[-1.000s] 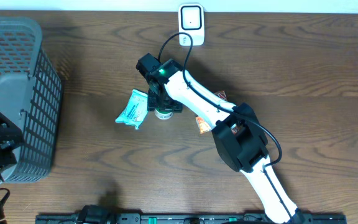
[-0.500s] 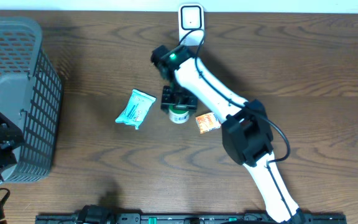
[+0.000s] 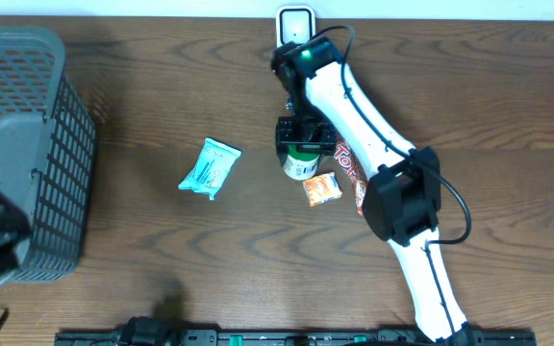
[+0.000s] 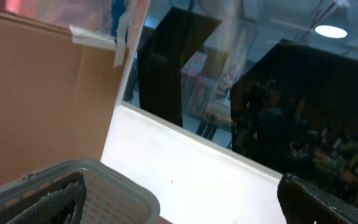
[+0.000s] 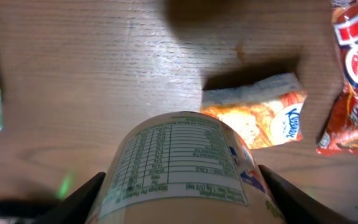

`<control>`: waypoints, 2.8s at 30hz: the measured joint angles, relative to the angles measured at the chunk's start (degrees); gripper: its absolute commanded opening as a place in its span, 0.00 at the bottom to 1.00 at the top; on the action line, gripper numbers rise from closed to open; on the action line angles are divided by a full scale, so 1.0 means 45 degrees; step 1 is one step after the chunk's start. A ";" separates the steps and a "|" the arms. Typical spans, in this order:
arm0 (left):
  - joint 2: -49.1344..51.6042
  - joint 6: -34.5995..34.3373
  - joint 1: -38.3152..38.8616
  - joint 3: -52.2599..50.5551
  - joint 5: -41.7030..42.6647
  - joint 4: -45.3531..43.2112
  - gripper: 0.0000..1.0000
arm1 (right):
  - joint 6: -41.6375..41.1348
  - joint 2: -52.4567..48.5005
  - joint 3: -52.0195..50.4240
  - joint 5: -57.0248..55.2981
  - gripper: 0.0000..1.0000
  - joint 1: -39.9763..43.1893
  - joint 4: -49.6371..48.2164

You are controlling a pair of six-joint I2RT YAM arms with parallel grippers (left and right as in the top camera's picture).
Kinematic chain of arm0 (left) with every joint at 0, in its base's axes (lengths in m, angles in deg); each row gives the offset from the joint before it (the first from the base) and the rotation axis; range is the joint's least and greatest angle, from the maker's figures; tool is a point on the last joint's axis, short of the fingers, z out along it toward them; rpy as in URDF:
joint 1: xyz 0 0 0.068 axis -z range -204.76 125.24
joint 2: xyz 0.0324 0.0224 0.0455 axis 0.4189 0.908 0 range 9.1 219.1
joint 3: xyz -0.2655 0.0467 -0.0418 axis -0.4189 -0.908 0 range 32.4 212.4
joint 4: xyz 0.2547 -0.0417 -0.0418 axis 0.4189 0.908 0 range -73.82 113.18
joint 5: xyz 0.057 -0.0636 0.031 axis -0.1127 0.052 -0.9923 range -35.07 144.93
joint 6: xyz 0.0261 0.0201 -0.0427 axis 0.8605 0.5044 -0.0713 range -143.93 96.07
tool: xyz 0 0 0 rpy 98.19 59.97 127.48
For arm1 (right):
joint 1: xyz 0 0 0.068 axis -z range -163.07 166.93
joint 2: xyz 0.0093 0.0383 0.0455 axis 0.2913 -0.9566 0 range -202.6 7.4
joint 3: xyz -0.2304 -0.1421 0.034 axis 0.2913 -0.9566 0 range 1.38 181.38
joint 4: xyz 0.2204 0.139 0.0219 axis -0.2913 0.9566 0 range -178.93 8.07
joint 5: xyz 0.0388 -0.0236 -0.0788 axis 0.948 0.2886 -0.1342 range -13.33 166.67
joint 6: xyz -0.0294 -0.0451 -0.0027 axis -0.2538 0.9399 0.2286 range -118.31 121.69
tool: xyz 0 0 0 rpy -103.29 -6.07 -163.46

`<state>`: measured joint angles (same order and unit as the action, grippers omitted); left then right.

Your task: Scan the item barcode

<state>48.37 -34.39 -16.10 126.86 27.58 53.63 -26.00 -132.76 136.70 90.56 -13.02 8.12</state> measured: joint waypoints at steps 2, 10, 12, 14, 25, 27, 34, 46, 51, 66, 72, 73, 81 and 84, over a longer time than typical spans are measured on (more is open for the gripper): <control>-0.0369 0.0005 0.0000 0.0000 0.0000 0.0000 0.98 | 0.0282 0.0044 0.0000 0.0296 0.54 0.0209 0.0000; -0.2501 0.0010 0.0000 0.0000 -0.0005 -0.0010 0.98 | 0.0661 0.1292 -0.0005 0.1064 0.55 0.0913 0.0000; -0.2977 0.0010 0.0000 0.0005 -0.0005 -0.0034 0.98 | 0.0670 0.1875 0.0000 0.1341 0.56 0.0952 0.0000; -0.3332 0.0010 0.0000 0.0005 -0.0005 -0.0063 0.98 | 0.0704 0.2526 0.0000 0.1700 0.59 0.0937 0.0024; -0.4177 0.0005 0.0000 0.0005 -0.0005 -0.0092 0.98 | 0.0753 0.4843 0.0005 0.2472 0.67 0.0325 0.0034; -0.4177 0.0005 0.0000 0.0005 -0.0005 -0.0083 0.98 | 0.0753 0.5003 0.0010 0.2540 0.67 0.0325 0.0034; -0.4177 0.0010 0.0000 0.0005 -0.0005 -0.0087 0.98 | 0.0767 0.5095 0.0010 0.1948 0.70 0.0316 0.0024; -0.4172 0.0005 0.0000 0.0005 -0.0005 -0.0087 0.98 | 0.0704 0.5008 0.0010 -0.1399 0.99 -0.0457 -0.0267; -0.4172 0.0005 0.0000 0.0005 -0.0005 -0.0087 0.98 | 0.0617 0.4590 0.0010 -0.1885 0.99 -0.1020 -0.0408; -0.4177 0.0005 0.0000 0.0005 -0.0005 -0.0087 0.98 | -0.0223 0.2225 0.0010 -0.2769 0.99 -0.3089 -0.2895; -0.4172 0.0005 0.0000 0.0005 -0.0005 -0.0087 0.98 | 0.0194 0.0942 0.0010 -0.3332 0.99 -0.4493 -0.3696; -0.4177 0.0005 0.0000 0.0005 -0.0005 -0.0087 0.98 | 0.0287 0.0777 0.0010 -0.3463 0.99 -0.4755 -0.3740; -0.4177 0.0005 0.0000 0.0005 -0.0005 -0.0087 0.98 | 0.2225 0.0194 0.0010 -0.3949 0.99 -0.6033 -0.3483; -0.4177 0.0005 0.0000 0.0005 -0.0005 -0.0087 0.98 | 0.3050 0.0194 0.0010 -0.4046 0.99 -0.6052 -0.3201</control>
<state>29.57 -34.37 -16.10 126.88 27.56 53.23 -12.27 -131.88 136.75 72.35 -40.26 -6.28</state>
